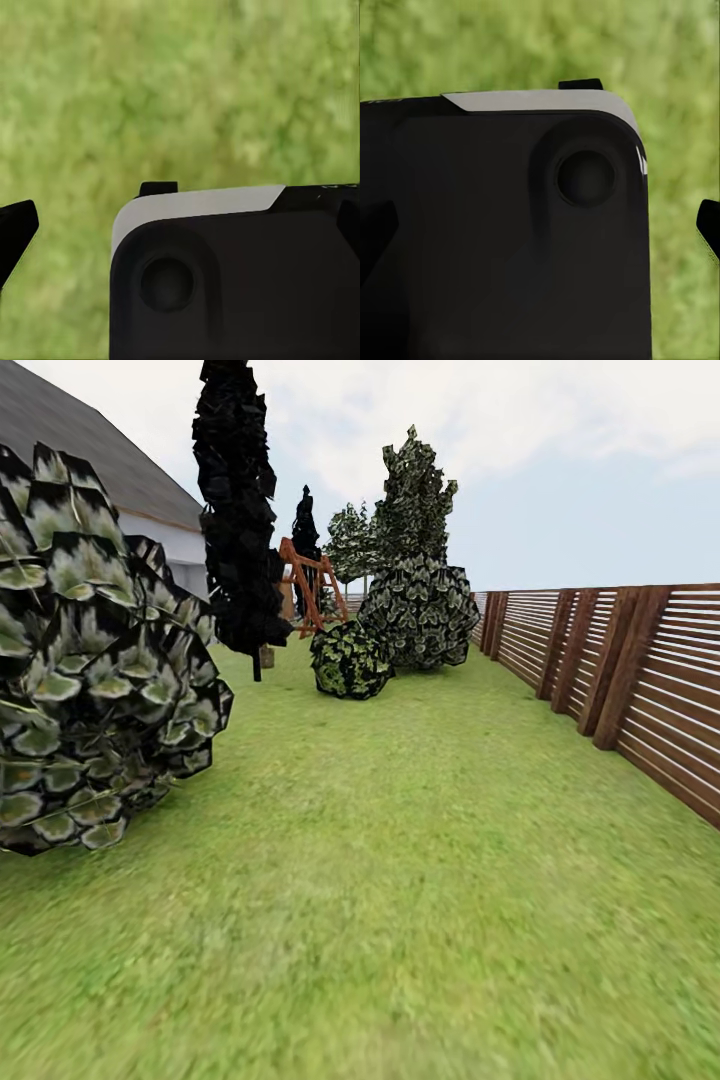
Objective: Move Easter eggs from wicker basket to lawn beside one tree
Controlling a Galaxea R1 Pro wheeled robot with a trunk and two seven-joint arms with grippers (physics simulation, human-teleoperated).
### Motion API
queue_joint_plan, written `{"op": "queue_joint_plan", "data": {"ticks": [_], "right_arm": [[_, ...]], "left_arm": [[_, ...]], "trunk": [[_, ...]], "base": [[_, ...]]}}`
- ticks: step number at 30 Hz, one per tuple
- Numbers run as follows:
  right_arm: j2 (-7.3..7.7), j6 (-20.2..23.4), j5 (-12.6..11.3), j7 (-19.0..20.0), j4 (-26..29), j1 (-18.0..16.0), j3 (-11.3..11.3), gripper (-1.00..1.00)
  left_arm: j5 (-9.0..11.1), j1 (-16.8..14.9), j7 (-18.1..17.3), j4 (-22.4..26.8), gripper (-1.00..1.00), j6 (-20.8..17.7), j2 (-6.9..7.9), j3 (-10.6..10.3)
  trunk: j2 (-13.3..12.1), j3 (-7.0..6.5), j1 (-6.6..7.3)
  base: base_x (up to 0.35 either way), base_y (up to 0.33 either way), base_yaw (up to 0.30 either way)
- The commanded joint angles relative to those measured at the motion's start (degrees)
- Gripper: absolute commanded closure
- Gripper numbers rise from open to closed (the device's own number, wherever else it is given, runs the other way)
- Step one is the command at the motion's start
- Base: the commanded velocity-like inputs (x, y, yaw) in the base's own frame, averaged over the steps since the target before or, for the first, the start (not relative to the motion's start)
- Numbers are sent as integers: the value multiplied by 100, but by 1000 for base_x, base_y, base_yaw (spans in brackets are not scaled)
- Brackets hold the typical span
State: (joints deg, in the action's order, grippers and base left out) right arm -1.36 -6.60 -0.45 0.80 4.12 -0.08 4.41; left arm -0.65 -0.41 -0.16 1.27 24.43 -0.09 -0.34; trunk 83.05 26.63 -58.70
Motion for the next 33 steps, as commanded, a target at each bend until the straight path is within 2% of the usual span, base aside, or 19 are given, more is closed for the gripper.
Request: {"op": "queue_joint_plan", "data": {"ticks": [1, 12, 33], "right_arm": [[-3, -17, -4, 8, 1, -1, 43, -100], [-4, -17, -2, 8, 1, -1, 43, -100], [-4, -17, -2, 8, 1, -1, 34, -100]], "left_arm": [[-6, -3, -2, -4, -100, 18, 0, -1], [-6, -3, -2, -4, -100, 18, 0, -1], [-11, -3, -2, -4, -100, 18, 0, -1]], "trunk": [[3, 5, -3], [3, 5, -3], [3, 5, -3]], "base": [[270, 0, 0], [270, -10, 0], [269, -71, 0]]}}
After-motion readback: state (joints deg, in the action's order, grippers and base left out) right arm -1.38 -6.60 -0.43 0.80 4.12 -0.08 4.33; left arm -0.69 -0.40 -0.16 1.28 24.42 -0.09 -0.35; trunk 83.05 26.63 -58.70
